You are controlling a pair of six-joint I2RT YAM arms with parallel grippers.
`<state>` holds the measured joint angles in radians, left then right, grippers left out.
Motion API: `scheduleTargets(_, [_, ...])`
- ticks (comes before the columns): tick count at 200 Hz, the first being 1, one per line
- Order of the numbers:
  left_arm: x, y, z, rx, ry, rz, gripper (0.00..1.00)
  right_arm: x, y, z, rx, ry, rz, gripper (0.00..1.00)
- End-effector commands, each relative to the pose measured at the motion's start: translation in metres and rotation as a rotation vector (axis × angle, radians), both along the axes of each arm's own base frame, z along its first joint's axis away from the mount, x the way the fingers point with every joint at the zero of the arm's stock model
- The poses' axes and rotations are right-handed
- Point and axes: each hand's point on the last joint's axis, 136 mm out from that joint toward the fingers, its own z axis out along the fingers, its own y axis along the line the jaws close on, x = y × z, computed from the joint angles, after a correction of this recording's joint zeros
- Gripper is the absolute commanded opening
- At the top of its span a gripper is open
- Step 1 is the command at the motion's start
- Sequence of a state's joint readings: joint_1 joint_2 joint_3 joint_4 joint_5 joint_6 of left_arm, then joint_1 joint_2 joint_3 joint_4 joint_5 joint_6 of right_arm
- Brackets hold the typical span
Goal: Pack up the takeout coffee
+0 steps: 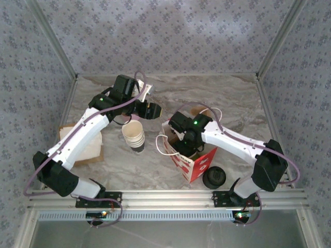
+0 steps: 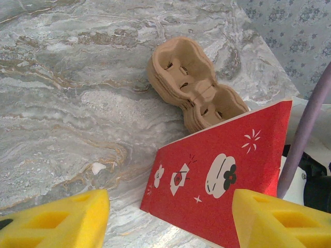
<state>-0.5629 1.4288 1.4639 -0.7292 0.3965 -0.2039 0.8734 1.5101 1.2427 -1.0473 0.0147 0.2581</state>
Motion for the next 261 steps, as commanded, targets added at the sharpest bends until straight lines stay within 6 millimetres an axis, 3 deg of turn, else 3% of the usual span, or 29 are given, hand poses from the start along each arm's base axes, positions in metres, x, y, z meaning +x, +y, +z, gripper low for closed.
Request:
scheduleTargets(1, [0.005, 0.000, 0.010, -0.023, -0.024, 0.011, 0.64, 0.000, -0.001, 0.016, 0.015, -0.026, -0.013, 0.95])
scheduleTargets(119, [0.005, 0.000, 0.010, -0.024, -0.024, 0.011, 0.65, 0.000, -0.002, 0.022, 0.024, -0.042, -0.018, 1.00])
scheduleTargets(261, [0.005, 0.000, 0.011, -0.026, -0.031, 0.011, 0.68, 0.000, -0.001, 0.031, 0.044, -0.057, -0.020, 1.00])
